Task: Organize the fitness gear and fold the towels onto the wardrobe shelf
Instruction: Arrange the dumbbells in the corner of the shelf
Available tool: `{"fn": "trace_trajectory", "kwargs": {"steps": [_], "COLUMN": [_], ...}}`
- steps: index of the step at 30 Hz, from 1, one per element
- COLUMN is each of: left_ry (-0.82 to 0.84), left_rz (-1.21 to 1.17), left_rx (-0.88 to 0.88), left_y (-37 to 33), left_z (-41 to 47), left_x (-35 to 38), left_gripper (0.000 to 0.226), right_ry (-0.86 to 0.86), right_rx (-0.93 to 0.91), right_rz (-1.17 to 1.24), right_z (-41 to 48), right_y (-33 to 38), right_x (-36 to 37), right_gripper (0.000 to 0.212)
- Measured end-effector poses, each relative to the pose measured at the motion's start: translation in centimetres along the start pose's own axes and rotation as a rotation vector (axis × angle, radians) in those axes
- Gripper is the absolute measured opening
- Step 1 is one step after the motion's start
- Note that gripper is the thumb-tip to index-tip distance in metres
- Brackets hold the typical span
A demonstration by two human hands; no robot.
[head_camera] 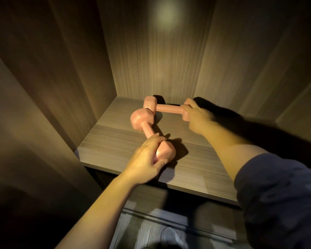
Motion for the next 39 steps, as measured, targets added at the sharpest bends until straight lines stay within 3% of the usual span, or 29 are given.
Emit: {"fn": "trace_trajectory", "kwargs": {"steps": [8, 18, 24, 28, 34, 39], "left_ry": [-0.010, 0.038, 0.015, -0.058, -0.094, -0.098], "left_rz": [0.000, 0.037, 0.079, 0.353, 0.712, 0.738], "left_rx": [0.000, -0.045, -0.055, -0.070, -0.126, -0.238], "left_y": [0.4, 0.5, -0.6, -0.8, -0.5, -0.2], "left_z": [-0.1, 0.3, -0.4, -1.0, -1.3, -1.2], "left_x": [0.1, 0.2, -0.9, -2.0, -4.0, -4.3], "left_gripper": [0.064, 0.063, 0.062, 0.061, 0.062, 0.069], "right_ry": [0.043, 0.076, 0.139, 0.188, 0.282, 0.267], "right_rx": [-0.024, -0.058, -0.111, -0.103, -0.097, -0.030], "right_rz": [0.040, 0.200, 0.295, 0.367, 0.280, 0.356], "right_z": [0.3, -1.4, -6.5, -8.9, -10.6, -10.6], "right_y": [-0.1, -1.0, -1.5, -0.8, 0.8, 2.4], "right_x": [-0.1, -1.1, -1.4, -1.5, -0.8, -0.4], "right_gripper": [0.083, 0.066, 0.076, 0.067, 0.068, 0.067]}}
Point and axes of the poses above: each hand's wrist, its own z-axis towards the middle knuckle, its own x-axis out of the palm, y = z × x, the point moved 6 cm from there along z, towards the middle knuckle, and after that the axes turned 11 degrees about -y, right-handed, at the moved point
